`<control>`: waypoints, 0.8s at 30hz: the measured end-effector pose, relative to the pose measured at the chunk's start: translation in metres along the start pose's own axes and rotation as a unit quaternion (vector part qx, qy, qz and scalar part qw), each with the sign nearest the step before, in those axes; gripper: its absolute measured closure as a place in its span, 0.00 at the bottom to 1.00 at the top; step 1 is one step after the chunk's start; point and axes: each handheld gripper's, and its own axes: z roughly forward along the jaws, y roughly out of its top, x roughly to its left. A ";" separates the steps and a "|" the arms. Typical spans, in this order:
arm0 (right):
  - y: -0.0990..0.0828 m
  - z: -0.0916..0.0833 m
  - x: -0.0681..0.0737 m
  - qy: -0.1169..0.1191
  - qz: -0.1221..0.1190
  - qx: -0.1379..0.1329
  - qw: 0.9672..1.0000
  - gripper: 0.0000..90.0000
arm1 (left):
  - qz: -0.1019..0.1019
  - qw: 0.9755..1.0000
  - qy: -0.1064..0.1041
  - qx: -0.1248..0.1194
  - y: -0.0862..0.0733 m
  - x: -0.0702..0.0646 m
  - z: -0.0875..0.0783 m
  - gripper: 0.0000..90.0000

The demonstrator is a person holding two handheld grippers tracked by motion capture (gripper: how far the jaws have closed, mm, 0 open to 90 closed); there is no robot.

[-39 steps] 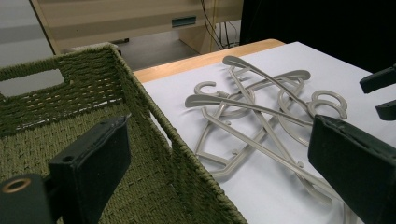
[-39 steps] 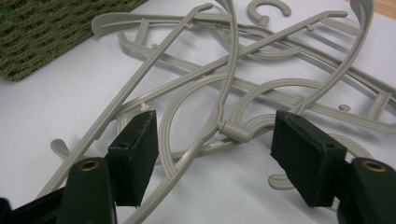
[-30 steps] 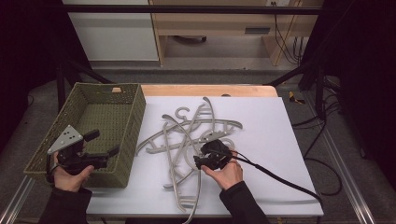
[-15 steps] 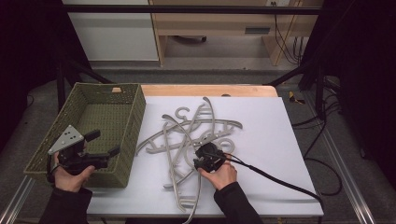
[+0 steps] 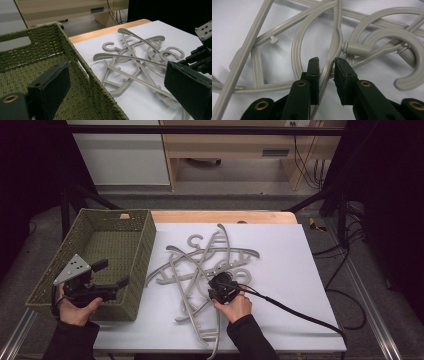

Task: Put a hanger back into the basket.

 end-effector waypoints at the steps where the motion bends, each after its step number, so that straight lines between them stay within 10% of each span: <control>1: 0.000 0.000 -0.001 0.001 -0.002 0.000 1.000 0.85 | 0.000 1.000 0.000 0.000 0.000 0.000 0.000 0.07; 24: 0.005 0.002 -0.011 0.000 -0.023 0.013 1.000 0.82 | 0.000 1.000 0.000 0.001 0.000 -0.001 0.001 0.07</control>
